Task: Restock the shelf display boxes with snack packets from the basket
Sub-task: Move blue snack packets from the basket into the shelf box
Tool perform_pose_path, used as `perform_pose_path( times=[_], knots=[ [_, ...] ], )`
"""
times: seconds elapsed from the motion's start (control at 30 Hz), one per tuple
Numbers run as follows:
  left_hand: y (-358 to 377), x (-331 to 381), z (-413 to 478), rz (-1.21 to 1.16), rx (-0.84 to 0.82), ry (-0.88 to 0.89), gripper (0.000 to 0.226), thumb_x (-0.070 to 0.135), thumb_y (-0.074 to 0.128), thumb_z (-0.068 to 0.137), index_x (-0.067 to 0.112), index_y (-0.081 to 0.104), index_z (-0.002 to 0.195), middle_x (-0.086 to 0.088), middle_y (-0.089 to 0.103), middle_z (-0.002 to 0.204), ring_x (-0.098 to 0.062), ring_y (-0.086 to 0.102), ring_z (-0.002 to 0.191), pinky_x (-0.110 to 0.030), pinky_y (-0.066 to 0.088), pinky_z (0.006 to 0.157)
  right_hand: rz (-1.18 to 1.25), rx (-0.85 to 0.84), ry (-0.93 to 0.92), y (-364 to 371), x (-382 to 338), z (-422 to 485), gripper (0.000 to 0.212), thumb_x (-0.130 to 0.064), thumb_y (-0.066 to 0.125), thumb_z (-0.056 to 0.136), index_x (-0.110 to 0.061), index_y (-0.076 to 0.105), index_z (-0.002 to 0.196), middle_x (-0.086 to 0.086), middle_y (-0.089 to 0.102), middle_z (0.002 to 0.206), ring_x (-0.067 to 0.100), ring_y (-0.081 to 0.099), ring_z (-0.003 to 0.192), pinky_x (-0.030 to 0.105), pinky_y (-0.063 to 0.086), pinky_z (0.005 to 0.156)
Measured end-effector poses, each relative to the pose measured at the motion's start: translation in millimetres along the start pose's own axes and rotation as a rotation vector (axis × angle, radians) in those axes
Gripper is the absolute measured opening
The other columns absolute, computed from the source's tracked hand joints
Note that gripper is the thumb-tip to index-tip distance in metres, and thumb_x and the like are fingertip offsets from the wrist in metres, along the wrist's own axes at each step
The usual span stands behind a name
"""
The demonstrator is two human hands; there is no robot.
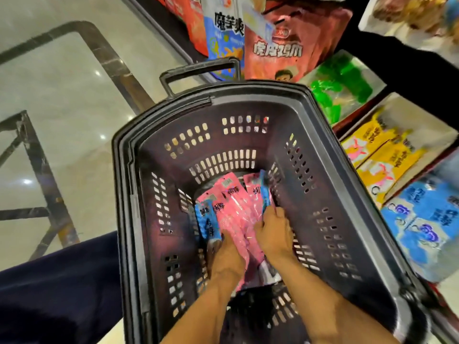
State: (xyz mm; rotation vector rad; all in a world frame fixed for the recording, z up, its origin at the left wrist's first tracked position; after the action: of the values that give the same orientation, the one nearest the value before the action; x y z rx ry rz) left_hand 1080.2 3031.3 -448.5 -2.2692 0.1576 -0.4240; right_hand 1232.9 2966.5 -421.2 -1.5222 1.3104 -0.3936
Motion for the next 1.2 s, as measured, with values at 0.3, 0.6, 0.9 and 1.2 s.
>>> perform_pose_path(
  times=[0.3, 0.6, 0.9, 1.2],
  knots=[
    [0.7, -32.1, 4.9, -0.454, 0.201, -0.222, 0.071, 0.003, 0.046, 0.094, 0.016, 0.013, 0.155, -0.005, 0.011, 0.156, -0.031, 0.040, 0.133, -0.037, 0.034, 0.107, -0.063, -0.166, -0.010, 44.1, 17.8, -9.5, 0.054, -0.026, 0.065, 0.084, -0.019, 0.042, 0.133, 0.005, 0.044, 0.132, 0.026, 0.040, 0.126, 0.038, 0.040, 0.096],
    [19.2, -42.1, 7.9, -0.302, 0.130, -0.176, 0.057, 0.007, 0.046, 0.096, 0.020, 0.033, 0.150, -0.006, 0.024, 0.158, -0.031, 0.039, 0.136, -0.037, 0.037, 0.108, -0.098, -0.154, 0.138, 49.8, 33.6, -6.4, 0.058, -0.036, 0.071, 0.083, -0.015, 0.041, 0.128, 0.009, 0.050, 0.131, 0.027, 0.049, 0.123, 0.037, 0.043, 0.096],
    [25.8, -52.5, 10.5, -0.393, 0.166, -0.210, 0.090, 0.003, 0.062, 0.087, 0.023, 0.008, 0.157, -0.012, 0.038, 0.147, -0.031, 0.047, 0.128, -0.039, 0.043, 0.100, 0.040, -0.106, 0.161, 42.7, 33.7, -10.8, 0.048, -0.017, 0.063, 0.086, -0.018, 0.034, 0.124, 0.012, 0.060, 0.119, 0.036, 0.063, 0.103, 0.041, 0.052, 0.076],
    [44.6, -53.6, 4.7, -0.244, 0.034, -0.222, 0.077, 0.018, 0.069, 0.086, 0.028, 0.024, 0.149, -0.013, 0.043, 0.136, -0.035, 0.054, 0.116, -0.042, 0.050, 0.089, 0.144, -0.147, 0.213, 42.6, 47.5, -13.6, 0.053, -0.021, 0.069, 0.086, -0.020, 0.038, 0.128, 0.007, 0.060, 0.123, 0.031, 0.064, 0.105, 0.038, 0.054, 0.076]
  ],
)
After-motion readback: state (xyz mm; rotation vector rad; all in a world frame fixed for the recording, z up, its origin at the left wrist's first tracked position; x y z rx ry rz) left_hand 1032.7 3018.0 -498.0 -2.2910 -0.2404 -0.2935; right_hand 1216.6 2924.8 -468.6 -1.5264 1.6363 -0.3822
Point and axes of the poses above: each hand's wrist, its own z-axis towards the middle knuckle, its own y-axis out of the palm, x = y × z, the point moved 8 cm from there along z, towards the middle knuckle
